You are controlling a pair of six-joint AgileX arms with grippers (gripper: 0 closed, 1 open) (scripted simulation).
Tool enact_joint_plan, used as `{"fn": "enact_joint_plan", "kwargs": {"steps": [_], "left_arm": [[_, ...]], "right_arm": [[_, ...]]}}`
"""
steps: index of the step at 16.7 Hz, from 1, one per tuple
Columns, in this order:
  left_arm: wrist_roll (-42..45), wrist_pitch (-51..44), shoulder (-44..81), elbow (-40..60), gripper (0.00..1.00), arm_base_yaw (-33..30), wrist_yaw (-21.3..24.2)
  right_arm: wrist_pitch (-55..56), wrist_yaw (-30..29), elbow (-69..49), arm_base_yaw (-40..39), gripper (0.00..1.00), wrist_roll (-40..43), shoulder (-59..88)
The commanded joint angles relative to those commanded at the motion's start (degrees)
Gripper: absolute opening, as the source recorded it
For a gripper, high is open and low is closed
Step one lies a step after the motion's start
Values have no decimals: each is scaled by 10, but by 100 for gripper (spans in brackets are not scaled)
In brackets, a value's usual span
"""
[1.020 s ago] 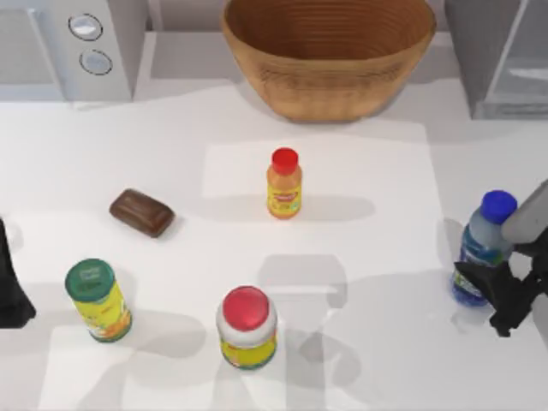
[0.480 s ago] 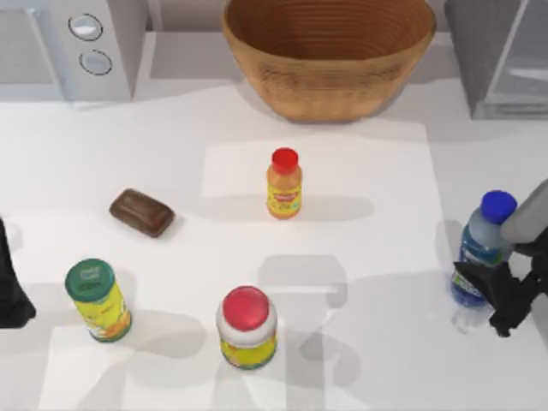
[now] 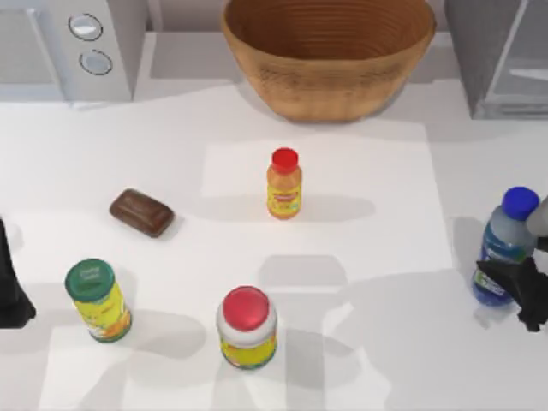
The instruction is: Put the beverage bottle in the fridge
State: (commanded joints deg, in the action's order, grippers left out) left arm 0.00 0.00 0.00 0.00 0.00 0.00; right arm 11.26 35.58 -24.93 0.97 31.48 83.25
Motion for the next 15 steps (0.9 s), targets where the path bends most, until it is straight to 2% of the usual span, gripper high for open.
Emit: {"fn": "enact_joint_plan", "kwargs": {"steps": [8, 15], "left_arm": [[0, 0, 0, 0, 100, 0, 0], [0, 0, 0, 0, 100, 0, 0]], "right_arm": [[-248, 108, -94, 175, 1, 171, -50], [-266, 118, -98, 192, 1, 186, -55]]}}
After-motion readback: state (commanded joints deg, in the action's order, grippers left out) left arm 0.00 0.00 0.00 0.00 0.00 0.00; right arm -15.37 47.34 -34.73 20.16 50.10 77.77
